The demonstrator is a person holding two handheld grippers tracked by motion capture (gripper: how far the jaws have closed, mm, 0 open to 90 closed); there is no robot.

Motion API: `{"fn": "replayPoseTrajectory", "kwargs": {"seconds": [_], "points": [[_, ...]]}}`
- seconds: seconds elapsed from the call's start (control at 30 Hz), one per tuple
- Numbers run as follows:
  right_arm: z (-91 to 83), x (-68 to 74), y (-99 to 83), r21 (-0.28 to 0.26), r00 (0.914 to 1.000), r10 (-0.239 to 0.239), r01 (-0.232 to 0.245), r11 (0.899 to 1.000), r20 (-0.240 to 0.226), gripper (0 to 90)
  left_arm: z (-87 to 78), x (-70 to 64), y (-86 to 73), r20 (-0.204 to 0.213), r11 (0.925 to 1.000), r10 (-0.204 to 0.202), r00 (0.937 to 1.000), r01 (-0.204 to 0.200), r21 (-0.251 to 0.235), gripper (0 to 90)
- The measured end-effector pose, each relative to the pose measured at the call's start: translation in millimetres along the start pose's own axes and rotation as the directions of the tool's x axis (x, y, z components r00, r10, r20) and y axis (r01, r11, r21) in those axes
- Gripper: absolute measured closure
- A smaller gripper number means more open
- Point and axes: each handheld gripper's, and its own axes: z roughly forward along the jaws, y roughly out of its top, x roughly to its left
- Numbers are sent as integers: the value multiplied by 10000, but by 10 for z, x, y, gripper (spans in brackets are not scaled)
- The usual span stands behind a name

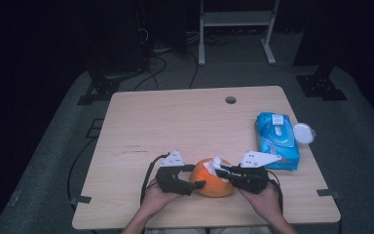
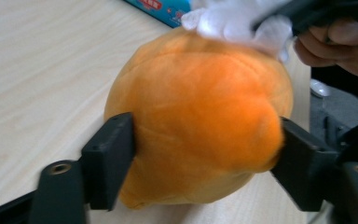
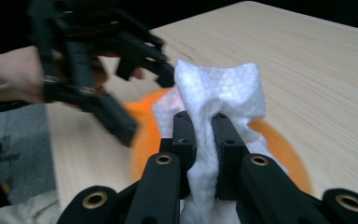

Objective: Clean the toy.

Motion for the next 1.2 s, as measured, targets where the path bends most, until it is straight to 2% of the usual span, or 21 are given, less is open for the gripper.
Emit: {"fn": "replayPoseTrajectory", "kwargs": {"seconds": [0.1,0.13,0.17,0.2,0.27,0.3,0.33,0.4,0.47,0.5,0.53,0.63,0.7,0.8,0.87,0.97,1.0,1.03,1.07,1.1,1.2], "points": [[62,87,66,-37,9983,-250,249,9997,-524,811,-25,13,-1,-65,9998,191,9998,-191,-56,389],[67,91,105,24,9980,-532,533,9986,-337,810,-28,19,-3,-69,9997,207,9998,-208,-100,402],[62,73,122,-55,9981,-574,573,9983,-227,811,-35,30,-4,-21,9998,197,9998,-197,-97,409],[47,32,134,-157,9991,-404,401,9991,-146,810,-35,42,-6,52,9997,249,9997,-249,-82,411],[22,-87,102,-56,9988,-352,354,9994,344,810,-34,54,-9,82,9998,197,9998,-196,-103,401],[17,-133,71,-1,9989,-227,228,9997,399,810,-35,58,-4,117,9999,0,9999,1,-148,387],[12,-196,13,-46,9993,147,-146,9999,345,810,-34,63,3,120,9998,-148,9998,149,-149,346],[-1,-230,-31,-59,9986,431,-430,9991,307,810,-7,71,16,272,9974,-718,9970,720,-40,210],[-13,-202,-32,-52,9988,481,-481,9988,115,810,25,70,10,703,9953,-972,9928,972,31,178],[-7,-174,-32,-16,9989,460,-460,9989,7,810,54,46,11,736,9952,-977,9925,970,135,167],[15,-117,-33,51,9991,384,-383,9993,-201,810,64,26,12,648,9957,-919,9937,908,197,166],[44,15,10,134,9995,46,-42,9999,-327,810,56,-20,-2,320,9986,-518,9981,515,94,257],[66,72,67,33,9991,-192,193,9998,-371,810,59,-80,16,120,10000,-33,9999,32,52,304],[126,100,131,46,9975,-652,654,9979,-257,810,74,-146,38,-95,9987,492,9987,-490,129,327],[114,53,122,71,9981,-591,592,9982,-180,810,64,-114,29,-10,9995,298,9996,-298,50,313],[65,-34,50,90,9998,-194,193,9998,41,810,57,-49,34,22,9990,-435,9991,435,-70,169],[47,-52,34,49,10000,-81,81,10000,28,810,64,-26,33,3,9974,-719,9974,719,-6,127],[17,-68,19,18,10000,46,-46,10000,4,810,69,-3,25,156,9958,-919,9957,918,20,102],[-2,-70,15,24,10000,31,-31,10000,47,810,74,8,16,334,9943,-1063,9938,1064,-17,111],[-8,-70,16,15,10000,32,-32,10000,57,810,80,9,8,586,9932,-1153,9916,1160,-92,166],[2,-32,46,-2,10000,-35,35,10000,74,810,72,-58,26,306,9974,-688,9972,694,-209,296]]}}
